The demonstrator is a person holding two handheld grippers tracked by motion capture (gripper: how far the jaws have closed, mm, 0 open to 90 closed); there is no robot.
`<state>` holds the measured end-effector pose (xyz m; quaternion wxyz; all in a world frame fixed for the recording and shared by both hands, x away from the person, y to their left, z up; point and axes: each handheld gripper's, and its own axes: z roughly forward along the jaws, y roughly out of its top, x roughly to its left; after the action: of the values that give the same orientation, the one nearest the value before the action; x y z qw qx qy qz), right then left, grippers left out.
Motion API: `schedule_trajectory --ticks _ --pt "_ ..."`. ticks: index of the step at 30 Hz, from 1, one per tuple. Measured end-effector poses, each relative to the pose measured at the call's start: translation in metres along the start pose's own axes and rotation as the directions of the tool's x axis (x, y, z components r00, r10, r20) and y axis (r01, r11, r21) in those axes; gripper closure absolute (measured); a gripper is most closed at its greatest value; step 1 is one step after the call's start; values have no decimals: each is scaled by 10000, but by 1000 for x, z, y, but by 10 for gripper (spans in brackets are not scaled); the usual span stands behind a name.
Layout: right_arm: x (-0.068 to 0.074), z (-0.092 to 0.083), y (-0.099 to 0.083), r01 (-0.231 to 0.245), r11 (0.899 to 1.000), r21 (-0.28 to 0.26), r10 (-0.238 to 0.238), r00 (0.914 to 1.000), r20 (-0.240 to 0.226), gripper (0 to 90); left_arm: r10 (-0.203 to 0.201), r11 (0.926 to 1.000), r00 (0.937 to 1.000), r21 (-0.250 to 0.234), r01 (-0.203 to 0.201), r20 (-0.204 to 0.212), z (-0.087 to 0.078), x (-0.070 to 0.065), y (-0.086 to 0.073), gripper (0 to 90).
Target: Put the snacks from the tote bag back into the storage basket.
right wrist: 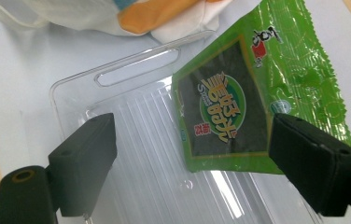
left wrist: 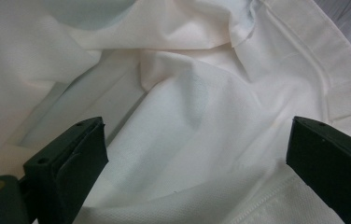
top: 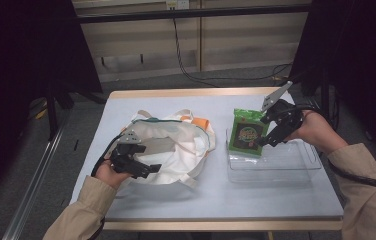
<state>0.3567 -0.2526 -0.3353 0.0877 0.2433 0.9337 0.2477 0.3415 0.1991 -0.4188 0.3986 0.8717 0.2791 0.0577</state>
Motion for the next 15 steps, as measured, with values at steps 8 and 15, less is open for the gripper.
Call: schedule_trajectory --ticks 8,15 --pt "8 0 -3 39 9998 -214 -43 9998 -207 143 -25 10000 10000 17 25 8 0 -1 0 51" --pt "15 2 -4 143 9995 -288 -153 9992 -363 142 -9 10000 10000 21 9 35 0 -1 0 52"
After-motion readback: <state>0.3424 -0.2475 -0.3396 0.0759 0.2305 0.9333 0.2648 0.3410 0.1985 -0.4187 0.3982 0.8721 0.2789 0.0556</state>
